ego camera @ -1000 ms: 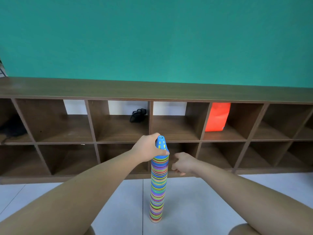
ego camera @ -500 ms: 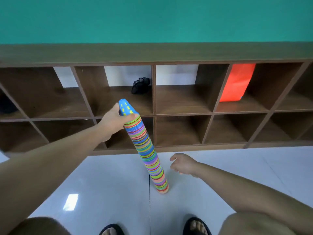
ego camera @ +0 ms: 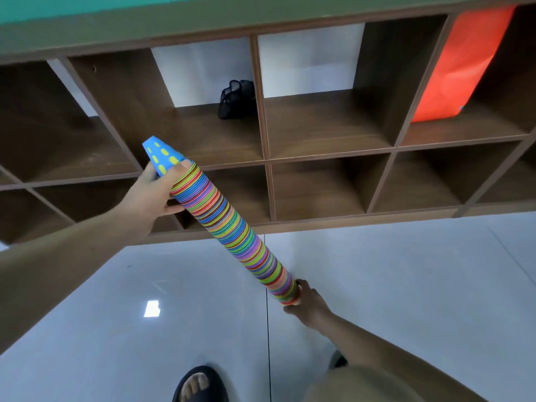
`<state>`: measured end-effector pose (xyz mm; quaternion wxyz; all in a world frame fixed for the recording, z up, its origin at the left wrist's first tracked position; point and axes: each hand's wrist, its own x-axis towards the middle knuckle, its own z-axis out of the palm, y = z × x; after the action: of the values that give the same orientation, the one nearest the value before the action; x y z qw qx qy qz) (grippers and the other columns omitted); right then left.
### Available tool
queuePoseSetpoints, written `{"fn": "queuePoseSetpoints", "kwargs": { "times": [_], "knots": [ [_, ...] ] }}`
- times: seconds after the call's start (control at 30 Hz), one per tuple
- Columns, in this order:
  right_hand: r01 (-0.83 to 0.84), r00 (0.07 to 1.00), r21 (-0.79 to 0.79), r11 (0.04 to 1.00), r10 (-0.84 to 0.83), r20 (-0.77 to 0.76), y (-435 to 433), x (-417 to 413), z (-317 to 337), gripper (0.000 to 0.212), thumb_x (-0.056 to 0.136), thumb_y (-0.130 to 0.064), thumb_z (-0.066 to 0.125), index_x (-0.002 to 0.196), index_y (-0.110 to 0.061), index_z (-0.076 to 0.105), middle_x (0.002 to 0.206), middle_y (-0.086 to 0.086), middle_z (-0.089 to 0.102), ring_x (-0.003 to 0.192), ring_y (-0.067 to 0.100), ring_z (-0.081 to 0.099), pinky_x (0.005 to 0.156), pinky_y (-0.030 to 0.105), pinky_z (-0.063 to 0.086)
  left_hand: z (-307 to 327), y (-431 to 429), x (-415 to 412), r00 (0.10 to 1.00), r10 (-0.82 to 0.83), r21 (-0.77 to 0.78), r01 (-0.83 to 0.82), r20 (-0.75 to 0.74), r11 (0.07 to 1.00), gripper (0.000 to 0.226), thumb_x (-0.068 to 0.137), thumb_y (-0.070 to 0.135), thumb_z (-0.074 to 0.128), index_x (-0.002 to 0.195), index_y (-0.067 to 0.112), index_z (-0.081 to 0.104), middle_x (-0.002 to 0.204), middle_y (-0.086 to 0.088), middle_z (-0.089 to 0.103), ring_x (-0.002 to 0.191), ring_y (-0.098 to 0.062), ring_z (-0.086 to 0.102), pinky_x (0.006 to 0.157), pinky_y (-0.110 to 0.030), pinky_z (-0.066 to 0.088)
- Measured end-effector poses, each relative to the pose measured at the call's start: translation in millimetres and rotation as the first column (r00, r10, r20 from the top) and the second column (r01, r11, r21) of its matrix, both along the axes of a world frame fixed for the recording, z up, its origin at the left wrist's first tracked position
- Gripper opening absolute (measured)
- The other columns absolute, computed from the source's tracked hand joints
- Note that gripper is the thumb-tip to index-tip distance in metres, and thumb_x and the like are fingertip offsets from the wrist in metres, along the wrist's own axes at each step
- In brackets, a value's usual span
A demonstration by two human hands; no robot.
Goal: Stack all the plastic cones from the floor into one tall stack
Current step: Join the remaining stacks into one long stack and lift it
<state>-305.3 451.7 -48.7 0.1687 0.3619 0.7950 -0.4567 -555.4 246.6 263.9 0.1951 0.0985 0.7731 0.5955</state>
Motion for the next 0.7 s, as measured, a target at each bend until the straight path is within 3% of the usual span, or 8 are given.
{"fn": "queuePoseSetpoints", "kwargs": {
  "times": [0.13,0.27,0.37,0.47,0.57,0.7],
  "knots": [
    [0.068,0.997,-0.099,0.993,-0.071,-0.024,1.9,-11.5,-19.8,0.103,0.056,-0.057,0.081,0.148,-0.037,0.039,0.124,0.001,0.066,0.108,0.024,0.068,0.083,0.038,0.059,-4.6,0.8,-3.1,0.999,0.019,-0.009,-0.019,0.026,1.0,0.057,0.091,0.057,0.075,0.14,0.035,0.056,0.126,0.003,0.073,0.117,-0.021,0.072,0.1,-0.049,0.059],
    [0.144,0.986,-0.176,0.974,-0.156,-0.056,-0.4,-15.9,-23.0,0.087,0.057,-0.053,0.086,0.135,-0.038,0.05,0.109,-0.006,0.071,0.096,0.021,0.071,0.076,0.038,0.063,-5.5,2.8,-6.2,1.0,0.022,-0.012,-0.022,0.021,1.0,0.057,0.091,0.057,0.075,0.14,0.035,0.055,0.126,0.004,0.073,0.117,-0.02,0.072,0.099,-0.049,0.06],
    [0.213,0.969,-0.188,0.959,-0.231,-0.085,-3.6,-14.5,-19.2,0.079,0.057,-0.051,0.086,0.128,-0.04,0.054,0.103,-0.006,0.072,0.089,0.02,0.071,0.07,0.036,0.062,-4.1,5.2,-8.9,1.0,0.018,-0.014,-0.018,-0.006,1.0,0.054,0.091,0.055,0.075,0.139,0.036,0.057,0.125,0.005,0.074,0.116,-0.018,0.072,0.094,-0.045,0.061],
    [0.237,0.961,-0.205,0.95,-0.26,-0.096,-1.5,-12.2,-18.7,0.079,0.053,-0.048,0.088,0.123,-0.04,0.054,0.103,-0.007,0.073,0.091,0.019,0.072,0.074,0.041,0.066,-0.2,5.3,-7.5,0.999,0.035,-0.01,-0.035,-0.007,0.999,0.055,0.091,0.055,0.075,0.139,0.035,0.057,0.125,0.005,0.073,0.116,-0.018,0.071,0.09,-0.042,0.06],
    [0.233,0.957,-0.195,0.953,-0.26,-0.128,5.0,-9.9,-8.5,0.083,0.048,-0.048,0.09,0.122,-0.038,0.055,0.103,-0.007,0.074,0.092,0.02,0.074,0.075,0.042,0.066,10.1,4.1,-6.0,0.998,0.058,0.02,-0.058,-0.02,0.998,0.052,0.093,0.055,0.073,0.138,0.035,0.056,0.124,0.005,0.073,0.116,-0.018,0.07,0.098,-0.045,0.058],
    [0.24,0.94,-0.137,0.961,-0.266,-0.215,22.4,-2.9,36.7,0.071,0.052,-0.045,0.09,0.115,-0.036,0.058,0.096,-0.005,0.075,0.085,0.018,0.074,0.07,0.035,0.061,34.8,8.9,-5.1,0.994,0.101,0.089,-0.098,-0.035,0.991,0.06,0.088,0.063,0.074,0.138,0.035,0.054,0.126,0.005,0.073,0.118,-0.018,0.071,0.1,-0.045,0.057]
  ]
}}
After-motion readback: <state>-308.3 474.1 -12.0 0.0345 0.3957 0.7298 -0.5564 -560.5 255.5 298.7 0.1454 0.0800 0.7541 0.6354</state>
